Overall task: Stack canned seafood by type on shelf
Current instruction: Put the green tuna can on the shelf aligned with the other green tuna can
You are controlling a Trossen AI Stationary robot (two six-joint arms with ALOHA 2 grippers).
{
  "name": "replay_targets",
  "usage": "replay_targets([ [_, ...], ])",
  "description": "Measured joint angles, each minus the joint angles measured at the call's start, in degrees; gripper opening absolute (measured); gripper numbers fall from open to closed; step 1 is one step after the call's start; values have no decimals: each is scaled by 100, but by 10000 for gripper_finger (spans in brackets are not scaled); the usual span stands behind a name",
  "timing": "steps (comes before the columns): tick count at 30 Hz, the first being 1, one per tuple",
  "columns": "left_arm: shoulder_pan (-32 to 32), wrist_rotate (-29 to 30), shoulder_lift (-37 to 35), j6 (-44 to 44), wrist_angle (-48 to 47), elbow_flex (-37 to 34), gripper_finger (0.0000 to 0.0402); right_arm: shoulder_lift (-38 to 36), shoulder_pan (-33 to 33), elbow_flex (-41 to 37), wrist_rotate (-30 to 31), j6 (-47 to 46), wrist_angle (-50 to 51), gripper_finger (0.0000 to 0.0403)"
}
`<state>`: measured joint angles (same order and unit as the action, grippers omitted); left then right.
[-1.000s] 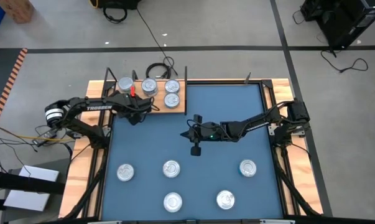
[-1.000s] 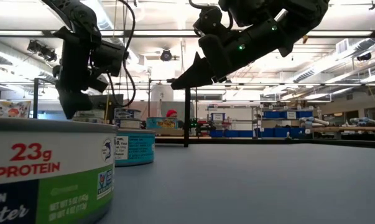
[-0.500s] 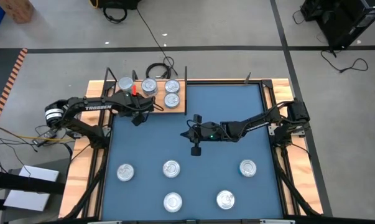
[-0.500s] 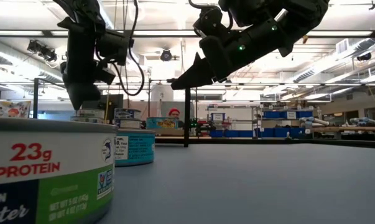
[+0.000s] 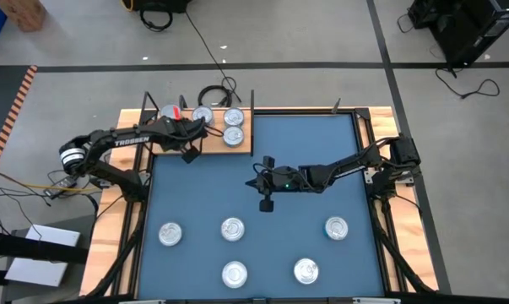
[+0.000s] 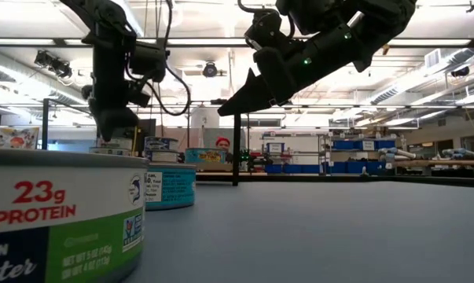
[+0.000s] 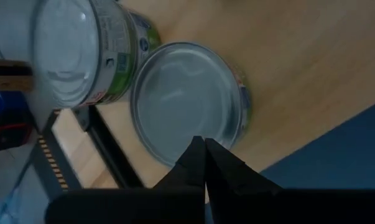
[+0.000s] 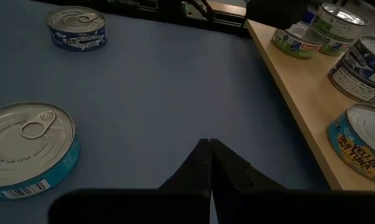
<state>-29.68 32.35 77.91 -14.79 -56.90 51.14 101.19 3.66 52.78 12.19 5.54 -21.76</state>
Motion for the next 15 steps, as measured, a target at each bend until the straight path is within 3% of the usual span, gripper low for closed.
replay_targets([
  [7,-283,-157,-10,261,417,-381,3,-2,0,-56,2,-4,-4,9],
  [15,-276,-65,-9,100,45,-485,2,-2,0,-58,3,-4,-48,9],
])
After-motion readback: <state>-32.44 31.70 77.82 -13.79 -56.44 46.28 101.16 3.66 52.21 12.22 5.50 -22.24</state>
